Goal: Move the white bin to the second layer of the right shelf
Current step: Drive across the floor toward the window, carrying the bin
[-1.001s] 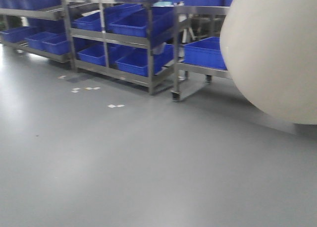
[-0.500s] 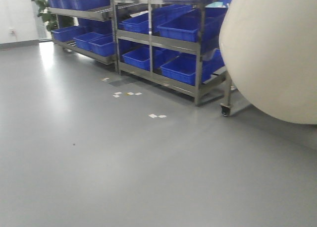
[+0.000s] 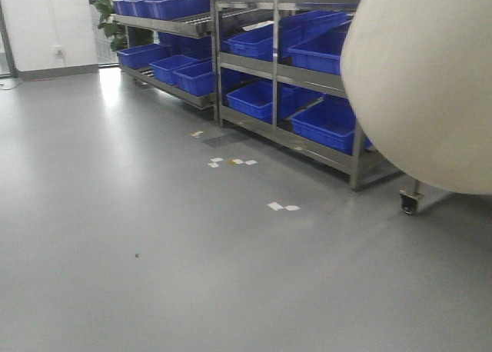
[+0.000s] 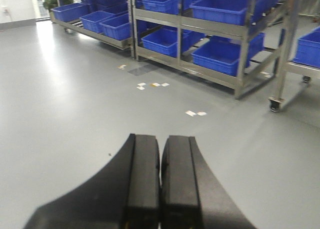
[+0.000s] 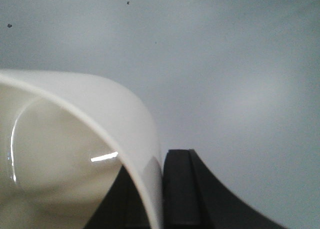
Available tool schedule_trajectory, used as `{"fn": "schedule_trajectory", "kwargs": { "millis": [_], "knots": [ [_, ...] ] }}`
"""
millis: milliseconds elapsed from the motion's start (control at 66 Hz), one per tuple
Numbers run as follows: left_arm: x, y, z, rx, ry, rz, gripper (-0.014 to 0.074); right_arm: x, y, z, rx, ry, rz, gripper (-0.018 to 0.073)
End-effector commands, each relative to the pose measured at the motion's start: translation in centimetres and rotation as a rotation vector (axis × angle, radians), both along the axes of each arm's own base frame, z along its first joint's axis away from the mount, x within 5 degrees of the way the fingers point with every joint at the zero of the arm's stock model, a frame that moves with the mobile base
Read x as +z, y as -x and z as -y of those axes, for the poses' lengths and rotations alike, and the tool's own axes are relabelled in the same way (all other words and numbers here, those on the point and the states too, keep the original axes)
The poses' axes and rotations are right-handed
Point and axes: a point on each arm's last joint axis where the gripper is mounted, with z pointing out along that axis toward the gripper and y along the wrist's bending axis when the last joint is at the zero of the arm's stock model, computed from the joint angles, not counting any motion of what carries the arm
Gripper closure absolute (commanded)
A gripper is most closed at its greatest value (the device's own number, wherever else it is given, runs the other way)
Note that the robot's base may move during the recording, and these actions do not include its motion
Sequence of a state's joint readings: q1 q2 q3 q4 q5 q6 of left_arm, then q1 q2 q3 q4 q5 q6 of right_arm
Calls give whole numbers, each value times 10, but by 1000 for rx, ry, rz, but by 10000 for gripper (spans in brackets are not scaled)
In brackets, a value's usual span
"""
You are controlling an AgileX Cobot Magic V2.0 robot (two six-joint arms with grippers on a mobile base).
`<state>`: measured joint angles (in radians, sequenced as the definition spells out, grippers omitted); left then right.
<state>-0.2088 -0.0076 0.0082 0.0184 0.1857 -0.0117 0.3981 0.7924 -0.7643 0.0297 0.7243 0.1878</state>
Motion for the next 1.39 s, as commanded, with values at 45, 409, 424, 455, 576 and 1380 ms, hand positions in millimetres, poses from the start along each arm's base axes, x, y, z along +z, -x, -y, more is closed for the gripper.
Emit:
{"fn": "schedule_trajectory", "kwargs": {
  "millis": [45, 409, 424, 455, 576, 1380],
  "knots": [
    [-1, 0, 0, -5, 19, 71, 512, 17, -3, -1, -5, -46, 110, 504],
    [-1, 0, 0, -3, 19, 71, 512, 17, -3, -1, -5, -47, 111, 504],
    [-1, 0, 0, -3, 19, 71, 512, 17, -3, -1, -5, -47, 111, 504],
    [-1, 0, 0, -3, 19, 71, 512, 17, -3, -1, -5, -47, 111, 504],
    [-1, 0, 0, -3, 19, 71, 512, 17, -3, -1, -5, -47, 111, 504],
    [-1, 0, 0, -3, 19, 71, 512, 17, -3, -1, -5, -47, 111, 504]
  ]
}}
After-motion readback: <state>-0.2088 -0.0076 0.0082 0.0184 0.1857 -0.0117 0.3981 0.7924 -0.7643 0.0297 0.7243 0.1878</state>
